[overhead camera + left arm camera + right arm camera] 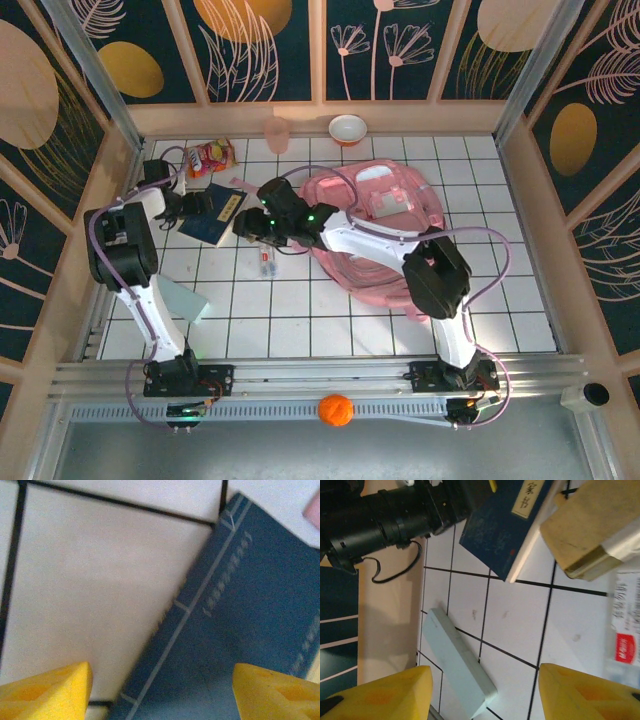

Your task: Pack books, pencil case, and school supplies into a backpack

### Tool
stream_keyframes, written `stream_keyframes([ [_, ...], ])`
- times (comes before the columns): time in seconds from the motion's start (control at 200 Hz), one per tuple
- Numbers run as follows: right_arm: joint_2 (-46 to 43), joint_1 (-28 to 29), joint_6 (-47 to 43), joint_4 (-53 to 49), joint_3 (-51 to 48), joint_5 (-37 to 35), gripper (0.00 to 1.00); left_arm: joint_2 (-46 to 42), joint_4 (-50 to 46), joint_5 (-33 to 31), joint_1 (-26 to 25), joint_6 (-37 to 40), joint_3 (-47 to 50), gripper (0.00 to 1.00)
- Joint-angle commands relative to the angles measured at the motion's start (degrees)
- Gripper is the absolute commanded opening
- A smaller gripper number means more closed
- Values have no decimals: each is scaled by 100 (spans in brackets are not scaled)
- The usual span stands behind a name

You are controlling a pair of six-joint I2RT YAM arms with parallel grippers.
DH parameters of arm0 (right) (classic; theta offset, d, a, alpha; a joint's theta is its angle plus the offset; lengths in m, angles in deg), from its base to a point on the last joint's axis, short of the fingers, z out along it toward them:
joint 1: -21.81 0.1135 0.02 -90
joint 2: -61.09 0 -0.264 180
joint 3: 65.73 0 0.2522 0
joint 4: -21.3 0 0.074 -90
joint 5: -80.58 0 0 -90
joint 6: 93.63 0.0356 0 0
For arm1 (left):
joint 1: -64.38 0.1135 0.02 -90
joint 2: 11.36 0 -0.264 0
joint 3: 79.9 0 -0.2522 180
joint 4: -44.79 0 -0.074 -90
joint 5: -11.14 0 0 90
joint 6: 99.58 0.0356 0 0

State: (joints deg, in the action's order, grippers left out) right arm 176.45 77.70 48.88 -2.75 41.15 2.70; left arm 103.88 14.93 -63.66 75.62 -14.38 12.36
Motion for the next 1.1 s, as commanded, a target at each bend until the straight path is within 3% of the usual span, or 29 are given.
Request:
stream_keyframes([
  [0.0, 375, 79, -140, 254, 345, 271, 58, -238, -258, 417, -12, -170, 368, 71],
  [0.26, 1163, 154, -64, 403, 848, 428, 54, -741, -34, 442, -9, -300, 990, 67],
  [0.881, 2660, 120, -156, -149, 2218, -1095, 48, -933, 351, 673, -12, -560, 1402, 59],
  [1.091, 2957, -17, -221, -283, 2479, -1282, 37, -967, 406, 955, -9, -662, 1499, 56],
])
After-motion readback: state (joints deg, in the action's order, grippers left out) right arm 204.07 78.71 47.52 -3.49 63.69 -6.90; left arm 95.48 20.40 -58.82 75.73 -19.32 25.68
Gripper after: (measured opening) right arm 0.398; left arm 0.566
